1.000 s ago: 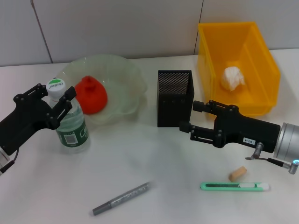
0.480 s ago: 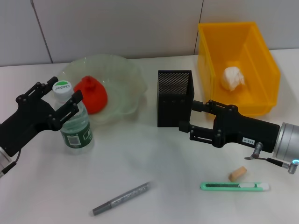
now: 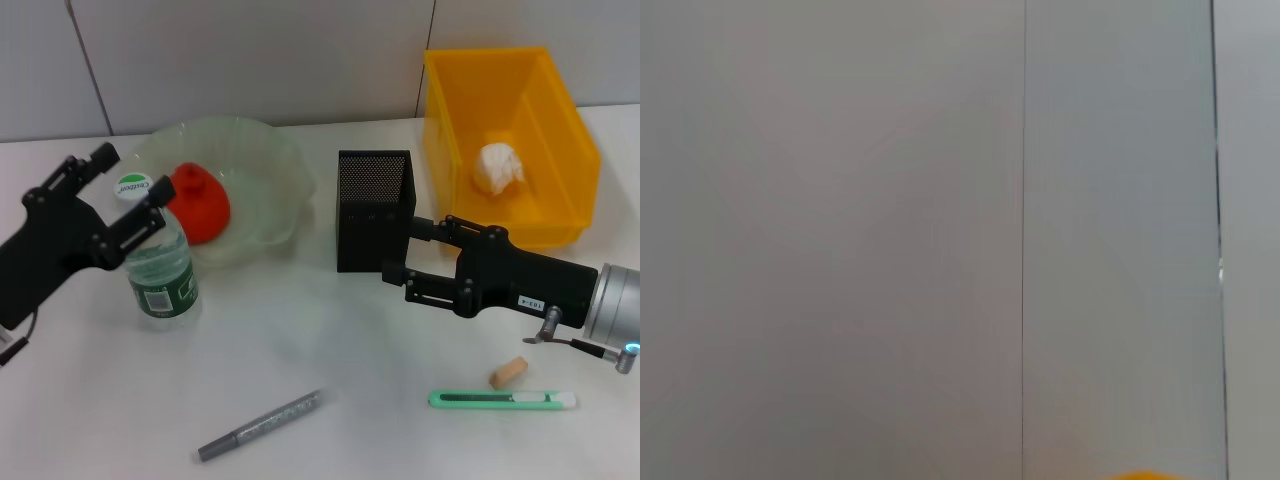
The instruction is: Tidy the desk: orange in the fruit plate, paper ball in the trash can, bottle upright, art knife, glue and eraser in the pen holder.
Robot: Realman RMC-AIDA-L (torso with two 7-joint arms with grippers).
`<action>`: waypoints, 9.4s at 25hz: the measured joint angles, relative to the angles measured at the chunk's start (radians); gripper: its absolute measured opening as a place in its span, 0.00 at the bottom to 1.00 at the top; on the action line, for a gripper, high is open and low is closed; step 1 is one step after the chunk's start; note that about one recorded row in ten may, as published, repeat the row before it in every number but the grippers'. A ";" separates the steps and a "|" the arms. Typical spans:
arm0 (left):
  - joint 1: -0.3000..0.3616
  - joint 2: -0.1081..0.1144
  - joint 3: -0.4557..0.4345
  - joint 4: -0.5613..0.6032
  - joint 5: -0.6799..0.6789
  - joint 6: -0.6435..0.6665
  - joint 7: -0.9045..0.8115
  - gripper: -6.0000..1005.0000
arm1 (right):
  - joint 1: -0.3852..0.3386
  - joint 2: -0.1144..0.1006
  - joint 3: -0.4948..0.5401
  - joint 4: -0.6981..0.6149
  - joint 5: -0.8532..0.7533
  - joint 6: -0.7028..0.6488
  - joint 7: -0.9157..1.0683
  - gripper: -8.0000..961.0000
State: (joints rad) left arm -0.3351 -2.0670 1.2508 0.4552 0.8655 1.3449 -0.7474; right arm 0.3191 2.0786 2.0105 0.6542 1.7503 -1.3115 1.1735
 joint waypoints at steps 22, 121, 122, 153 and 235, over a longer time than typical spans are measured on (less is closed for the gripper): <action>-0.022 0.037 -0.043 0.023 0.162 0.362 -0.182 0.78 | -0.004 -0.001 0.011 0.000 0.009 -0.009 -0.007 0.80; 0.010 0.008 -0.056 0.034 0.448 0.201 -0.171 0.78 | 0.288 -0.005 -0.170 0.680 -1.375 -0.538 1.276 0.79; 0.010 0.008 -0.056 0.034 0.448 0.201 -0.171 0.78 | 0.288 -0.005 -0.170 0.680 -1.375 -0.538 1.276 0.79; 0.007 0.008 -0.057 0.034 0.448 0.201 -0.171 0.78 | 0.332 -0.003 -0.184 0.589 -1.401 -0.480 1.283 0.79; 0.014 0.007 -0.068 0.034 0.448 0.208 -0.147 0.78 | 0.337 0.000 -0.351 0.542 -1.404 -0.417 1.367 0.26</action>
State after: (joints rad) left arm -0.3206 -2.0601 1.1826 0.4894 1.3131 1.5525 -0.8942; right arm 0.6565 2.0785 1.6595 1.1965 0.3468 -1.7288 2.5406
